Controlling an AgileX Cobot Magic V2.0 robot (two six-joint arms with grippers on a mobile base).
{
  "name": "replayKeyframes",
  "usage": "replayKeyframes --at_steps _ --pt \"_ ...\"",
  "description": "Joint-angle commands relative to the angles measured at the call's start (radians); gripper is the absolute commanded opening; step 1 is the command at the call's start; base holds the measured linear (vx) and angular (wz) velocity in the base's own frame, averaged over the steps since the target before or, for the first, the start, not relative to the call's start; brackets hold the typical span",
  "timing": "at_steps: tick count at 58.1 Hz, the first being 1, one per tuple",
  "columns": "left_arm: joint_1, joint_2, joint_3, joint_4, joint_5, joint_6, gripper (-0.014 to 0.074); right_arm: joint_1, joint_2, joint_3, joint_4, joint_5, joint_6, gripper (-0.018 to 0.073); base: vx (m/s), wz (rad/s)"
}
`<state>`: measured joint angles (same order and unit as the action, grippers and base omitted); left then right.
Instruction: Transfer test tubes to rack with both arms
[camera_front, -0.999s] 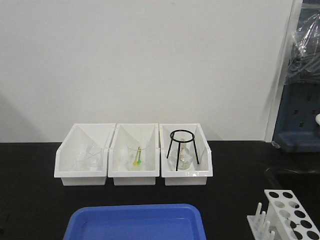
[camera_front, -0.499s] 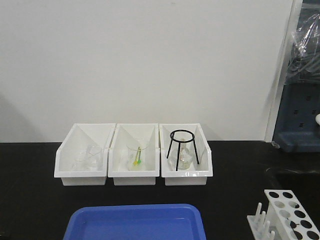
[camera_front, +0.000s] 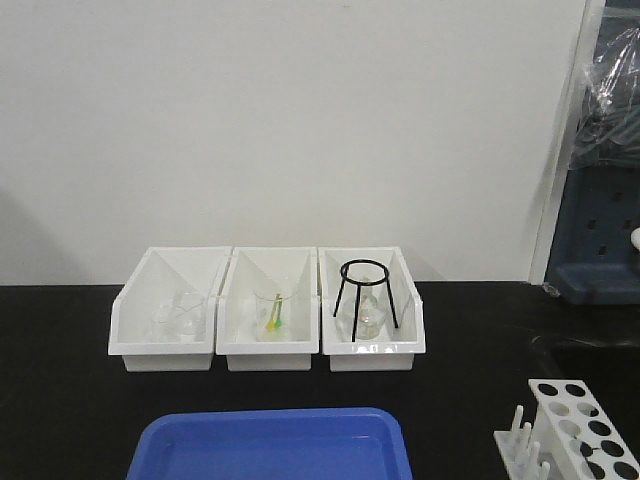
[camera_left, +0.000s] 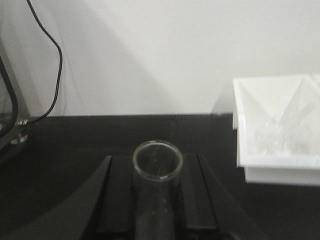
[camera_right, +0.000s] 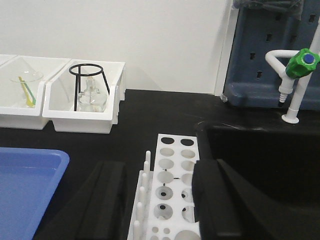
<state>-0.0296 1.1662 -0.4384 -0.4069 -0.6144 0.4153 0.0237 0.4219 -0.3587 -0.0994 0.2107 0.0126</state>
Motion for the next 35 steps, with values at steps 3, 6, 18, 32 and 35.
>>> replayKeyframes --at_steps 3,6,18,32,35 --pt "0.002 -0.054 -0.091 0.011 -0.015 -0.087 0.0004 -0.002 0.011 -0.031 -0.002 -0.061 0.000 0.0385 0.00 0.00" --pt "0.002 -0.055 -0.120 0.012 0.013 -0.127 0.0005 -0.002 0.014 -0.031 0.000 -0.032 0.000 0.0385 0.00 0.00" --pt "-0.009 -0.055 -0.234 0.103 0.166 -0.340 0.0005 -0.002 0.098 -0.037 0.079 0.082 -0.013 0.0387 0.00 0.00" --pt "-0.078 -0.043 -0.334 0.321 0.244 -0.656 0.0005 -0.002 0.277 -0.103 0.246 0.078 -0.279 0.0391 0.00 0.00" --pt "-0.094 -0.031 -0.351 0.364 0.247 -0.723 0.0005 -0.002 0.320 -0.129 0.311 0.081 -0.338 0.0399 0.00 0.00"
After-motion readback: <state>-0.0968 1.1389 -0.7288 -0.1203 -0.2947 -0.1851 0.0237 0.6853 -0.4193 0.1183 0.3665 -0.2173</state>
